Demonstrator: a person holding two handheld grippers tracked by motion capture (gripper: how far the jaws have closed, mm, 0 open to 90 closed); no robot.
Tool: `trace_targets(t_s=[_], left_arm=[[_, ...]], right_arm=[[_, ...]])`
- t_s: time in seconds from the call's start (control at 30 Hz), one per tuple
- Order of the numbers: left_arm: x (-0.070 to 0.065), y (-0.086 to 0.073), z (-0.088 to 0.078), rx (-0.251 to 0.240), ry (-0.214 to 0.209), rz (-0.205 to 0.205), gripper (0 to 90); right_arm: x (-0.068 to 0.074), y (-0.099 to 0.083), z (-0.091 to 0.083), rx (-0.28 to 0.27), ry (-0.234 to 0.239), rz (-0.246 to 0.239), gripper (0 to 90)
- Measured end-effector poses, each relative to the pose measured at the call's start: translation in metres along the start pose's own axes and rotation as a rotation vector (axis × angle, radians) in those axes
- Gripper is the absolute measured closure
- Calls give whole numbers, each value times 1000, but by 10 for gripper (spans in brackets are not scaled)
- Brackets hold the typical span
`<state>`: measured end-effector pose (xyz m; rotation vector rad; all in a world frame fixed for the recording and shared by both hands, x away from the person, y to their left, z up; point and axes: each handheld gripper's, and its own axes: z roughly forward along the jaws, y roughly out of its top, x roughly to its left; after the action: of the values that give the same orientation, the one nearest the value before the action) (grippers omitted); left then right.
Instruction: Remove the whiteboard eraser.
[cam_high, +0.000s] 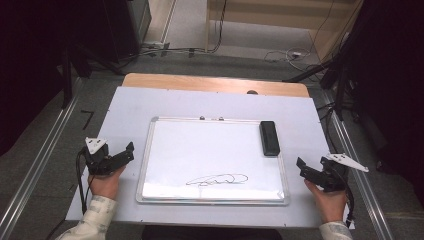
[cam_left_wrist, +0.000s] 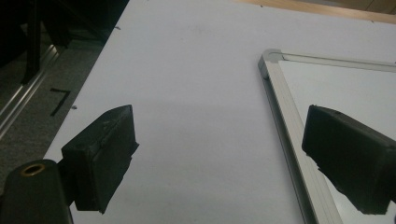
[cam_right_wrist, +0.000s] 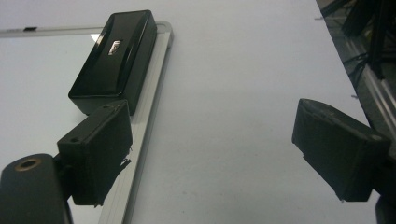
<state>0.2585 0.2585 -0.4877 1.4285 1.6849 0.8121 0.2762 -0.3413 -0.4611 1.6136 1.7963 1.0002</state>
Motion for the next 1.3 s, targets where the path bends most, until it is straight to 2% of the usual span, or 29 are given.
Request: trace_targets(t_s=[0.1,0.13,0.2,0.4,0.8,0.97,1.2,1.3], left_arm=[[-1,0,0,0,0,1,103],[-1,0,0,2,0,3,103],[-1,0,1,3,2,3,103],[-1,0,2,7,1,4,103],[-1,0,3,7,0,1,103],[-1,0,3,3,-3,-1,103],[0,1,3,4,-5,0,103],[0,1,3,3,-6,-2,103]], right_arm=[[4,1,2,-1,13,1,116],[7,2,5,-2,17,-16,119],[10,4,8,5,22,-14,124],[20,10,18,25,34,-49,124],[49,31,47,31,63,-58,147],[61,39,63,35,62,-55,171],[76,47,84,48,25,-89,175],[80,49,91,58,15,-80,180]])
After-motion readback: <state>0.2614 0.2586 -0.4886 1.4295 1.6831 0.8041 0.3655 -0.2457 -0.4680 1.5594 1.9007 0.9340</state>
